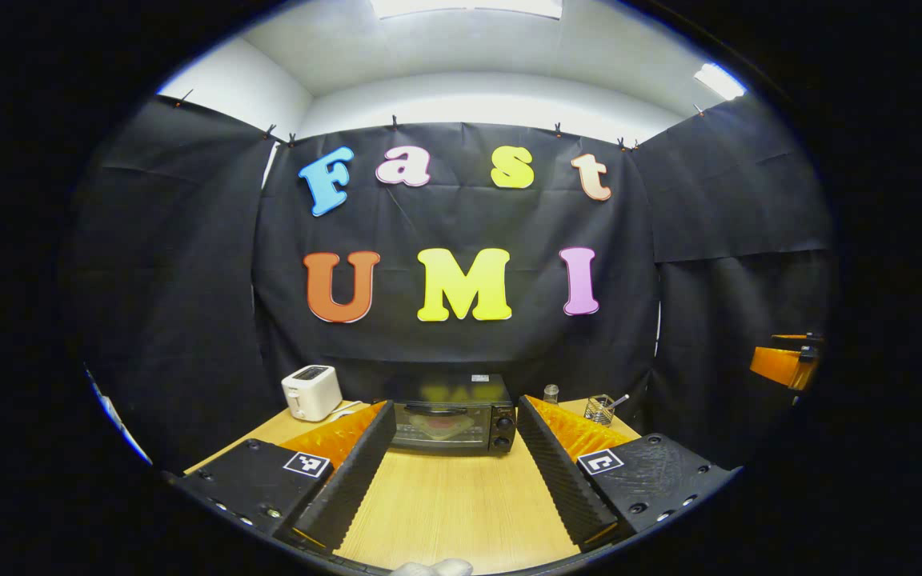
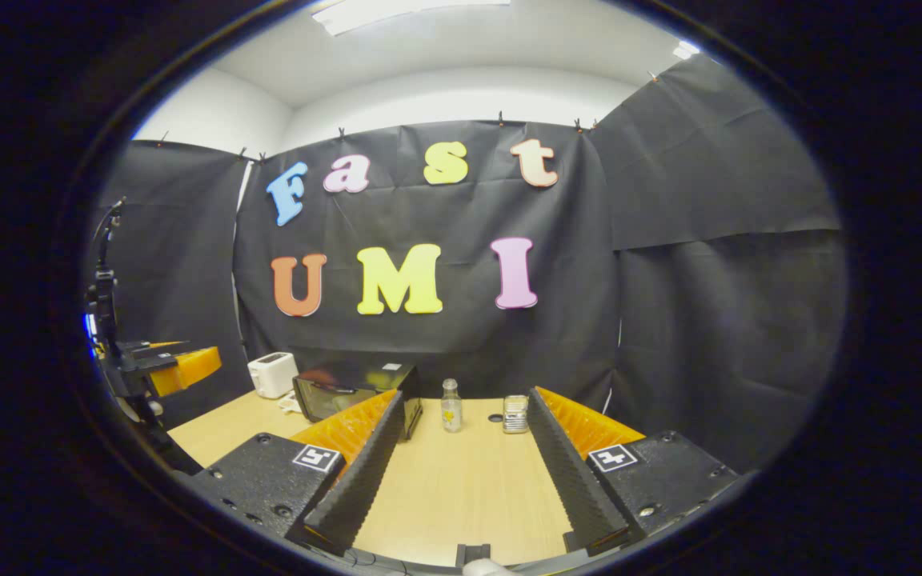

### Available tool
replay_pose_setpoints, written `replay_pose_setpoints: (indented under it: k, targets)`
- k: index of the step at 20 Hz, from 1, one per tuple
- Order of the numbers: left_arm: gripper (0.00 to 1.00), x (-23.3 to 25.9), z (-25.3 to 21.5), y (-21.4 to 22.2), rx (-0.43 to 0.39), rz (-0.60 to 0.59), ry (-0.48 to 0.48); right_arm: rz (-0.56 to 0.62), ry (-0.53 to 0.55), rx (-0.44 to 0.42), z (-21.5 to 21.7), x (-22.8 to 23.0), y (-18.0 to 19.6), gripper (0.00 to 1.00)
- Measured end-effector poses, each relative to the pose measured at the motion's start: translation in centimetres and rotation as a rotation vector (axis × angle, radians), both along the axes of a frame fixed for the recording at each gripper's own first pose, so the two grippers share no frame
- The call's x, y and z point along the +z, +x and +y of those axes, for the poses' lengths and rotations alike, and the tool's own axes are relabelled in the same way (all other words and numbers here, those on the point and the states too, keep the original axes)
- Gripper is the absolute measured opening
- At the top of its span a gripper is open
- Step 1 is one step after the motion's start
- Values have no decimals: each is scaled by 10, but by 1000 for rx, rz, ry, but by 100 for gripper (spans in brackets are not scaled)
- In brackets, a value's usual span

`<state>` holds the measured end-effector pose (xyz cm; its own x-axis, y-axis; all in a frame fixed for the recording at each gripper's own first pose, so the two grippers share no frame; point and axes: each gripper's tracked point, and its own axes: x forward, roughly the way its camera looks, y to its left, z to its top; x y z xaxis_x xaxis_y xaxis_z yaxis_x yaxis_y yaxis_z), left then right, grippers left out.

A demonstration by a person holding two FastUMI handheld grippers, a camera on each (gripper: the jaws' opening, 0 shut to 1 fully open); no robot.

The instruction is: Open the electric oven with the left hand, put the food in, and close the electric oven.

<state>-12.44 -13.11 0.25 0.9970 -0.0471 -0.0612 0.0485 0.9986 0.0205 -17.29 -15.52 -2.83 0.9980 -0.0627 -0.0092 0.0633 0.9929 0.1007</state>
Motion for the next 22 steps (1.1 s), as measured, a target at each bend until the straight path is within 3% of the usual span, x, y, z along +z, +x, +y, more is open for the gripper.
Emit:
replay_pose_setpoints:
  k: [6, 12, 20, 21, 22]
  targets:
    - [96, 8, 28, -63, 56, -3, 29, 9, -8, 1, 3, -12, -21, 98]
    - [96, 2, 53, -60, 54, 3, 45, 26, -20, -30, 20, -9, -29, 98]
    - [96, 6, 65, -62, -9, -10, 23, 23, -31, -56, 54, 0, -44, 98]
    - [100, 7, 66, -62, -18, -10, 21, 22, -32, -58, 58, 0, -46, 98]
    - [96, 6, 66, -63, -23, -8, 20, 20, -37, -63, 60, 1, -47, 98]
